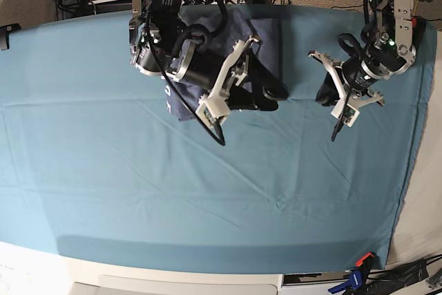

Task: Fold the T-shirt properly
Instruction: 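Lift the collar end with the right gripper and fold it over the shirt, then release the collar end and withdraw the right gripper from the bundle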

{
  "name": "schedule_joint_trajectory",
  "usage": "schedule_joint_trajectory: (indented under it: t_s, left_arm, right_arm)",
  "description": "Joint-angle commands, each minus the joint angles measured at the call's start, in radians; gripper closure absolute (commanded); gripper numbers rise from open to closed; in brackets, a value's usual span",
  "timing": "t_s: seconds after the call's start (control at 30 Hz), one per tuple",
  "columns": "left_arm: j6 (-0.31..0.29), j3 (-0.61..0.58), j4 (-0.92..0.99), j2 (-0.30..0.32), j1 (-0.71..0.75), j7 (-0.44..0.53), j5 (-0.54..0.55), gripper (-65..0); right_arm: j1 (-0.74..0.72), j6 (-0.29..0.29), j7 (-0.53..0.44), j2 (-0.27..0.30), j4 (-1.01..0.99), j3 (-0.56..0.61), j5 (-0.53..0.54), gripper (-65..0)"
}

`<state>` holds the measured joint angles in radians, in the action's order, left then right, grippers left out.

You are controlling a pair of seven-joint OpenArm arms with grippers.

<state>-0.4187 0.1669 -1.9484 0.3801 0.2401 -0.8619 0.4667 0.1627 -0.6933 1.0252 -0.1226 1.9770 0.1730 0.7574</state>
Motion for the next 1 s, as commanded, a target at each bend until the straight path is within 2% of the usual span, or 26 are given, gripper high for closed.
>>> schedule_joint_trajectory:
  t_s: [0.0,0.07,0.17,0.33,0.43,0.53,0.63,0.8,0.87,0.97]
  left_arm:
    - [-0.001,0.006,-0.018,0.01,-0.007,0.016,0.033,-8.3]
    - [-0.004,0.006,-0.018,0.01,-0.004,0.012,0.059,-8.3]
    - [-0.027,0.006,-0.018,0.01,-0.004,0.005,0.063,-8.3]
    - [-0.027,0.006,-0.018,0.01,0.002,-0.005,0.096,-8.3]
    - [-0.027,0.006,-0.018,0.007,0.016,-0.006,0.096,-8.3]
    - [-0.027,0.006,-0.018,0.008,0.031,-0.007,0.101,-8.3]
    - [-0.027,0.006,-0.018,0.007,0.045,-0.007,0.133,-8.3]
    - [-0.027,0.006,-0.018,-0.012,0.065,-0.015,0.137,-8.3]
    - [-0.027,0.006,-0.018,-0.015,0.079,-0.014,0.14,-8.3]
    - [-0.027,0.006,-0.018,-0.018,0.099,-0.014,0.14,-8.3]
  right_arm:
    - [-0.014,-0.005,-0.022,-0.011,0.018,-0.005,0.009,-20.2]
    - [-0.014,-0.005,-0.016,-0.011,0.019,-0.024,-0.031,-20.2]
    - [-0.013,-0.005,0.047,-0.01,0.04,-0.071,-0.037,-19.9]
    - [-0.009,-0.005,0.079,-0.006,0.179,-0.198,-0.043,-19.2]
    - [-0.002,-0.005,0.069,0.031,0.242,-0.293,-0.071,-13.5]
    - [0.004,-0.005,0.06,0.074,0.248,-0.381,-0.086,-1.2]
    - [0.015,-0.005,0.068,0.105,0.248,-0.439,-0.084,0.0]
    - [0.053,-0.002,0.106,0.123,0.248,-0.452,-0.085,0.0]
    - [0.068,0.016,0.124,0.123,0.247,-0.439,-0.098,0.0]
    - [0.073,0.063,0.12,0.123,0.247,-0.407,-0.205,0.0]
